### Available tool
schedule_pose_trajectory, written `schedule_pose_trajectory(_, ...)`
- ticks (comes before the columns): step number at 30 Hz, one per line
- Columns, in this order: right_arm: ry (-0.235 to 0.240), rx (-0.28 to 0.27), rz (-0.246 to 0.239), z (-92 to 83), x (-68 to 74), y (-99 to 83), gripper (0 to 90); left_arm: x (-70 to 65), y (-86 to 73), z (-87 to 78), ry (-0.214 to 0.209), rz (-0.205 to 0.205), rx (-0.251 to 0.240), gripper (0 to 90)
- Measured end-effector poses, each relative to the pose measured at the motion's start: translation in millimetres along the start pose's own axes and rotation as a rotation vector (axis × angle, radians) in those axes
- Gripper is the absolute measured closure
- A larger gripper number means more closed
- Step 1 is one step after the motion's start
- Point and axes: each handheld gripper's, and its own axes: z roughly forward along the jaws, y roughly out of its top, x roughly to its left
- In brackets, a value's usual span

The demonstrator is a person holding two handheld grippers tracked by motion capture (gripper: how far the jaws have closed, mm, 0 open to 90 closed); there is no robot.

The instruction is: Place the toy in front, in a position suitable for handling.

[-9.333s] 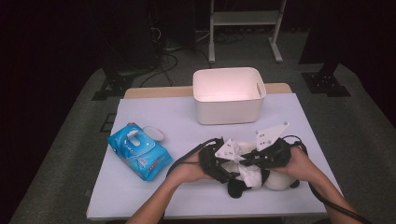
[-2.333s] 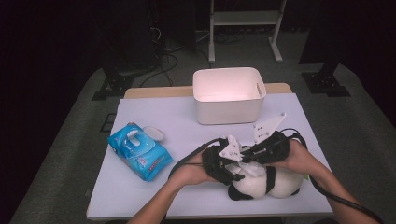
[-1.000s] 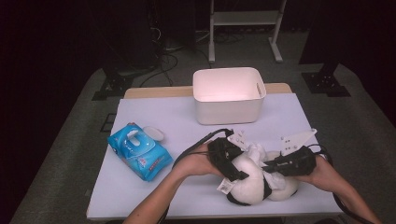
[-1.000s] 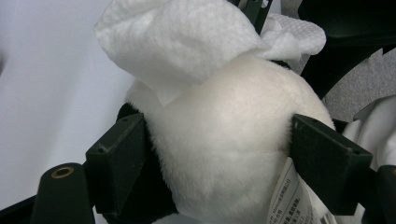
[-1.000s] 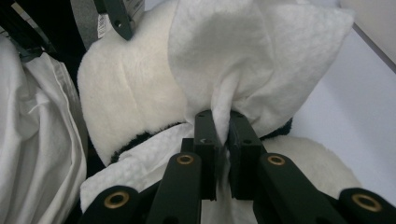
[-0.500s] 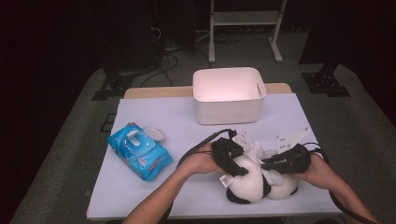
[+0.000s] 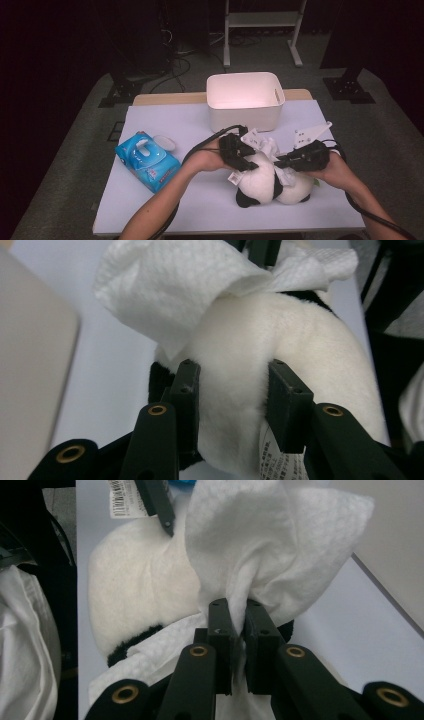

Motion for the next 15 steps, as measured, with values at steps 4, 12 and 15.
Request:
schedule_pose_trajectory(4,0.01,0.006,0.004,9.4,-4.0,4.7,83.1,4.5,-5.5,-6.4,0.021,-0.012,-0.009,67.5)
schedule_pose_trajectory(12,0.052,0.005,-0.011,15.8,11.2,2.4,83.2,-5.2,-15.4,-13.7,0.016,-0.112,-0.052,41.0)
schedule_pose_trajectory(15,0.052,0.012,-0.028,13.4,24.0,-0.3,83.3,-12.4,-14.7,-15.4,0.008,-0.12,-0.046,34.7)
